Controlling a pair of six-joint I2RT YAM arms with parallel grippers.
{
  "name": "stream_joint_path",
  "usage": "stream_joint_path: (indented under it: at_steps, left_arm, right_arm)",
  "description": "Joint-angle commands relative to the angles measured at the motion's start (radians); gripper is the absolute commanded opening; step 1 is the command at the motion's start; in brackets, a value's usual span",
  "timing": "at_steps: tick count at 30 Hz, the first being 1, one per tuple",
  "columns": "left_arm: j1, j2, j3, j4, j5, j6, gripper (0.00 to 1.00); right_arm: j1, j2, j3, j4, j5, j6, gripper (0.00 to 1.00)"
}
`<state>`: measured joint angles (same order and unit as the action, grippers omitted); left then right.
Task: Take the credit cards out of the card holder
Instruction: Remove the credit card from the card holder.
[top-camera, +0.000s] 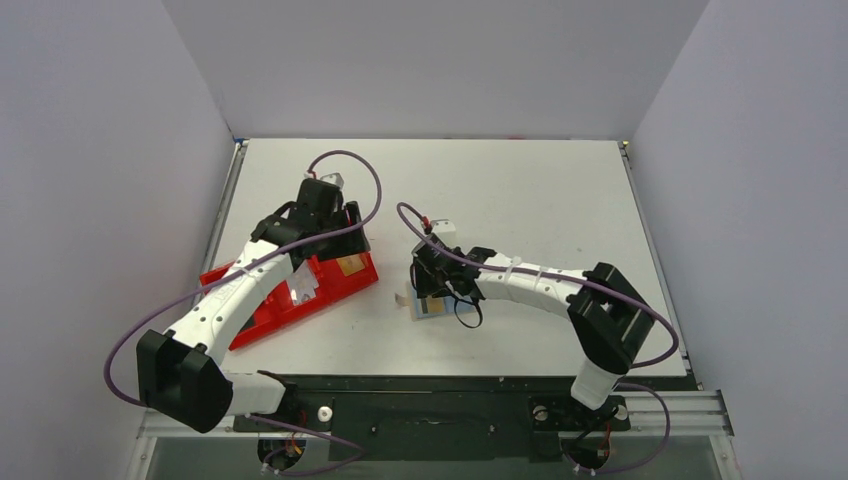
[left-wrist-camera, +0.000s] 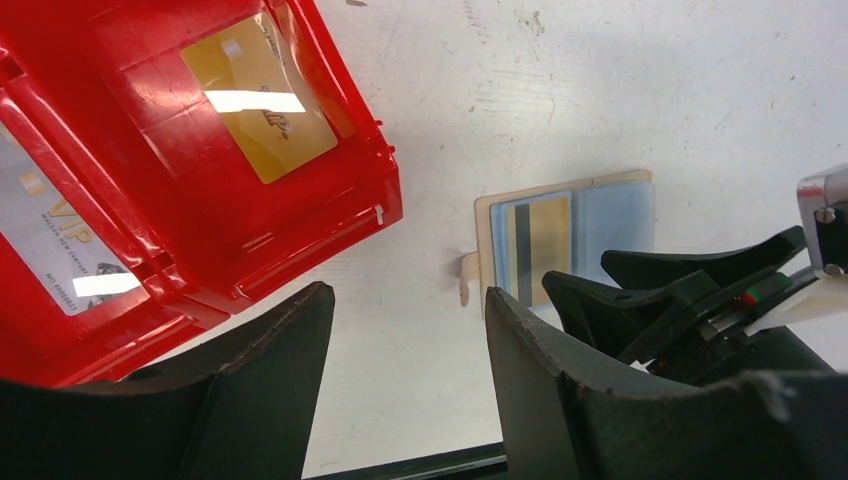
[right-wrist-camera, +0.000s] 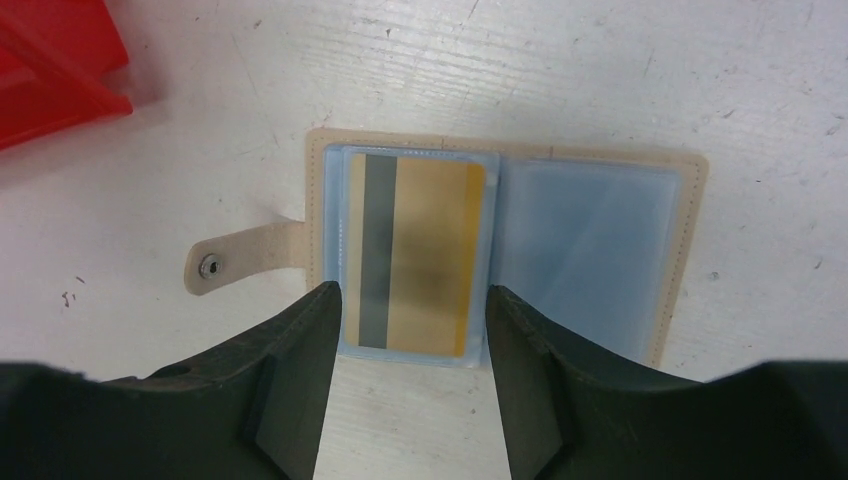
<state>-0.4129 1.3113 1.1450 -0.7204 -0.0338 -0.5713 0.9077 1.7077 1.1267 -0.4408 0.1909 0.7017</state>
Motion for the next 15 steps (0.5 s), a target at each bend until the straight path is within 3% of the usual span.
stream_joint_path:
  at_steps: [1,8,15]
  left_arm:
    - [-0.018,0.004,-0.004,0.060,0.059,-0.003,0.55]
    - [-0.094,0.054,-0.064,0.149,0.141,-0.071,0.52]
    - [-0.184,0.149,-0.091,0.231,0.159,-0.136,0.39]
  right_arm:
    - [-0.031,-0.012,-0.027,0.083,-0.065,0.001,0.51]
    - [-0.144,-0.030,-0.160,0.259,-0.288,0.060,0.46]
    - [-0.210,-0.035,-0.233,0.372,-0.400,0.114,0.40]
